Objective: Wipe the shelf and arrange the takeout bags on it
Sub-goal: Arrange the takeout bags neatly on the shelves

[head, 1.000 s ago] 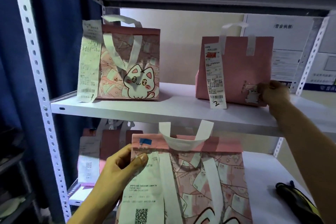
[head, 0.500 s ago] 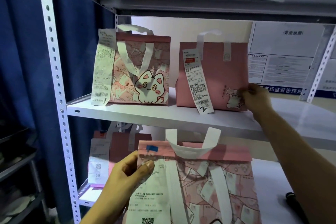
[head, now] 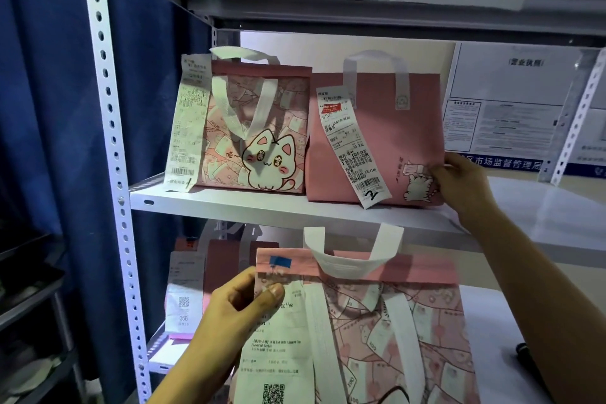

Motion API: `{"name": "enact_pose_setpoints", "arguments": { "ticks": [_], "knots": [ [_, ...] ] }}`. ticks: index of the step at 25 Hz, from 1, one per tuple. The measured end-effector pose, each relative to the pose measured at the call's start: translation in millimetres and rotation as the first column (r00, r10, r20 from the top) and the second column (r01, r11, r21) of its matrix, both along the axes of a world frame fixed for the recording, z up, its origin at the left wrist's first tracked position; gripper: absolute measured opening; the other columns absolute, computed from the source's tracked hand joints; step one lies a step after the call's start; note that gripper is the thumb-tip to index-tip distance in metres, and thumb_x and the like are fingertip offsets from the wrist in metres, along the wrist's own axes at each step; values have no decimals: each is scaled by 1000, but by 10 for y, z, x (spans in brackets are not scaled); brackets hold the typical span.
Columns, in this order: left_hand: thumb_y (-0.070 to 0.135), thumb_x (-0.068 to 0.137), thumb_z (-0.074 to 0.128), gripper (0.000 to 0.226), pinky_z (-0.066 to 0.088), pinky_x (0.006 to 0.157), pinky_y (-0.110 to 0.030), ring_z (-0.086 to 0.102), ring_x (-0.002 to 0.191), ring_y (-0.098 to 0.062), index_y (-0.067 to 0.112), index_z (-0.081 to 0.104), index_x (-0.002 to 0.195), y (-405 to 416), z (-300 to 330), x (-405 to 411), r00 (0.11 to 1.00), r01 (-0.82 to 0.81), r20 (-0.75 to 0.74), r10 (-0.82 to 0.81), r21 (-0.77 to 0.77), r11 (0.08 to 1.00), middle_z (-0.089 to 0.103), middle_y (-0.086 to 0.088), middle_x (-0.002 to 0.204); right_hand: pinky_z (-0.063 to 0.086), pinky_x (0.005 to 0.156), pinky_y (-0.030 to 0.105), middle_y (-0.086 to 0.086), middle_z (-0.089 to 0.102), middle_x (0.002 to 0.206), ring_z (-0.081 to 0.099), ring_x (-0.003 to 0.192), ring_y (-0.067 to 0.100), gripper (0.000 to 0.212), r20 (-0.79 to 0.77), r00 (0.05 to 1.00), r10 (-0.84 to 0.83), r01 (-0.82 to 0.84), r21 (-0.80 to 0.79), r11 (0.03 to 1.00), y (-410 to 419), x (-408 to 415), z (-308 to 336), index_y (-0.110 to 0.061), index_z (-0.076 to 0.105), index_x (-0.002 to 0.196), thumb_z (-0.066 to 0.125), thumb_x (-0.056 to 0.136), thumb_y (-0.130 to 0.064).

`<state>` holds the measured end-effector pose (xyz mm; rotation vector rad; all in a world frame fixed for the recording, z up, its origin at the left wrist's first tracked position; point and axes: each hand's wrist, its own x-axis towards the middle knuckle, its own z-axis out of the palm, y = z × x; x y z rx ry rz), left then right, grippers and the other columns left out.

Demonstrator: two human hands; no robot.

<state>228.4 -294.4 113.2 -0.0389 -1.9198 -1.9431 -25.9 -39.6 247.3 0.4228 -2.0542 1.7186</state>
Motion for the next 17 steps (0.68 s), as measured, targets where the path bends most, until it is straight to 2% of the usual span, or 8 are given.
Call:
{"name": "enact_pose_setpoints", "arguments": {
  "ticks": [4, 6, 8, 10, 11, 13, 14, 17],
  "knots": [
    [37, 81, 67, 29, 52, 79, -28, 60, 77, -9, 29, 74, 108, -12, -10, -21, 1000, 22, 2, -22, -5, 1000, 71, 0, 87, 58, 86, 40, -9, 73, 83, 71, 85, 22, 16, -34, 996, -83, 85, 72, 994, 52, 73, -37, -29, 72, 88, 61, 95, -20],
    [35, 81, 67, 28, 53, 79, -26, 62, 79, -8, 29, 75, 107, -6, 1, -37, 1000, 29, 0, -29, -2, 1000, 73, -1, 92, 57, 86, 42, -4, 72, 84, 69, 90, 27, 18, -90, 973, -214, 223, 111, 969, 105, 140, -43, -25, 75, 101, 59, 93, -25],
    [34, 81, 67, 28, 55, 80, -24, 64, 84, -9, 30, 75, 107, 6, 2, -61, 999, 33, 1, -33, -10, 999, 75, -4, 100, 52, 77, 36, 1, 69, 82, 65, 86, 28, 21, -123, 946, -300, 311, 82, 947, 140, 219, -48, -19, 74, 104, 56, 94, -24],
    [34, 81, 68, 27, 56, 83, -28, 67, 89, -16, 30, 75, 107, 20, -5, -86, 999, 32, -1, -32, -12, 999, 75, -7, 105, 46, 70, 34, 2, 66, 83, 60, 79, 28, 22, -139, 931, -337, 350, 81, 933, 135, 299, -62, -17, 74, 103, 53, 96, -21],
    [35, 81, 69, 28, 56, 88, -34, 68, 94, -25, 29, 74, 107, 25, -16, -98, 999, 36, 0, -36, -7, 999, 75, -9, 107, 50, 68, 35, 1, 65, 83, 60, 76, 29, 23, -139, 930, -340, 353, 82, 932, 122, 328, -79, -17, 73, 103, 51, 97, -21],
    [36, 80, 70, 30, 52, 97, -48, 64, 106, -41, 27, 74, 108, 43, -37, -108, 999, 47, 3, -47, 11, 999, 74, -13, 108, 58, 68, 48, -2, 63, 82, 63, 73, 31, 25, -133, 931, -340, 352, 78, 933, 91, 355, -110, -18, 72, 105, 49, 98, -22],
    [35, 80, 70, 29, 50, 99, -50, 62, 109, -42, 26, 74, 108, 52, -41, -108, 999, 50, 5, -50, 17, 999, 74, -13, 108, 59, 69, 52, -2, 63, 83, 63, 74, 31, 25, -127, 933, -337, 348, 85, 933, 84, 351, -120, -18, 72, 104, 48, 99, -22],
    [28, 86, 75, 17, 54, 92, -37, 68, 103, -33, 28, 75, 103, 88, -25, -98, 999, 45, 8, -45, 17, 999, 75, -10, 107, 59, 67, 56, -2, 65, 91, 64, 76, 32, 22, -93, 945, -314, 324, 112, 940, 84, 331, -104, -28, 67, 99, 46, 100, -25]
  ]
}}
